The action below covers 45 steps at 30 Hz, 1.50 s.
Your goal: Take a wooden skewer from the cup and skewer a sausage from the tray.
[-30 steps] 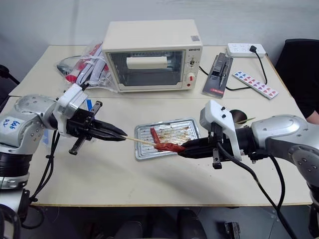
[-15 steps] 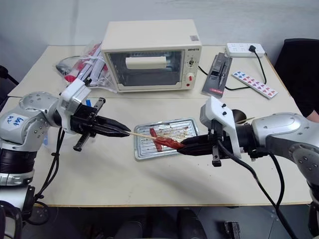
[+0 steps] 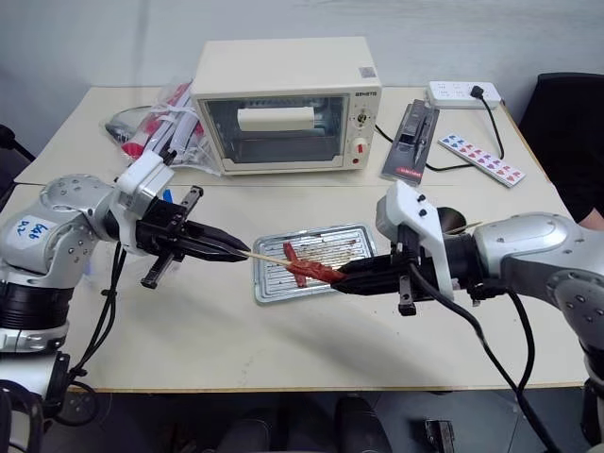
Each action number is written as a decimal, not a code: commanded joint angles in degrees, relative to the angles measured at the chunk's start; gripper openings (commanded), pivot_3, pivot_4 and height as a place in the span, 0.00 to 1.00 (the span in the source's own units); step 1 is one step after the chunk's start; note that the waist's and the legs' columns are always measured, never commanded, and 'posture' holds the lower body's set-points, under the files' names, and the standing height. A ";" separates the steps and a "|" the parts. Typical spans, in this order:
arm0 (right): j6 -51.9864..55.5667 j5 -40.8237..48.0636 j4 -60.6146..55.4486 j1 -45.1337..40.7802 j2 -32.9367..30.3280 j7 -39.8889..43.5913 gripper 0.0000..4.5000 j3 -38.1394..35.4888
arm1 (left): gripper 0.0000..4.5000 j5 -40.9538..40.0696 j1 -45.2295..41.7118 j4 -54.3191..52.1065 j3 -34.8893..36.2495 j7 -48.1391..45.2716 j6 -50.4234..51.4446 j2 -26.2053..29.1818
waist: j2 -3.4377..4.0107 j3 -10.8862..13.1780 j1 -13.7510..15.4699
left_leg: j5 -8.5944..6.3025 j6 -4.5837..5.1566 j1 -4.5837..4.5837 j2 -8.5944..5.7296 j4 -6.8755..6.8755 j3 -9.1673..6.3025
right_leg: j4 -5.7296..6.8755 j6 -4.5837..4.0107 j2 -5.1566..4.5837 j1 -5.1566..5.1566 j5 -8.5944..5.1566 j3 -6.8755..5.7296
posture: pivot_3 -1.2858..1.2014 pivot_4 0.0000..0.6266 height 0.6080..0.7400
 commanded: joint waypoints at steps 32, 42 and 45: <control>-1.38 -1.73 -0.25 -2.17 -1.12 -0.92 0.61 -2.88 | 0.00 1.57 3.56 -0.77 3.41 3.35 -3.04 1.25 | 0.00 0.00 -0.12 | 0.00 0.00 0.00 0.00 0.00 0.00 | 0.00 0.00 0.00 0.00 0.00 0.01 | 0.52 0.24 1.00; -3.83 -1.79 2.11 -7.27 6.36 -6.46 0.69 -3.06 | 0.00 -0.49 27.32 -16.40 27.71 31.02 2.29 -1.21 | -0.05 0.02 0.56 | 0.00 0.00 0.00 0.02 -0.01 -0.05 | -0.03 0.00 0.01 -0.04 0.00 0.05 | 0.52 0.24 1.00; -5.05 -3.59 3.92 -9.30 7.28 -4.65 0.83 -1.45 | 0.00 1.16 35.36 -21.29 33.46 36.90 1.63 -3.39 | -0.04 0.01 1.03 | -0.03 0.06 0.01 -0.01 0.00 -0.01 | -0.03 0.00 -0.02 -0.01 0.00 0.08 | 0.52 0.24 1.00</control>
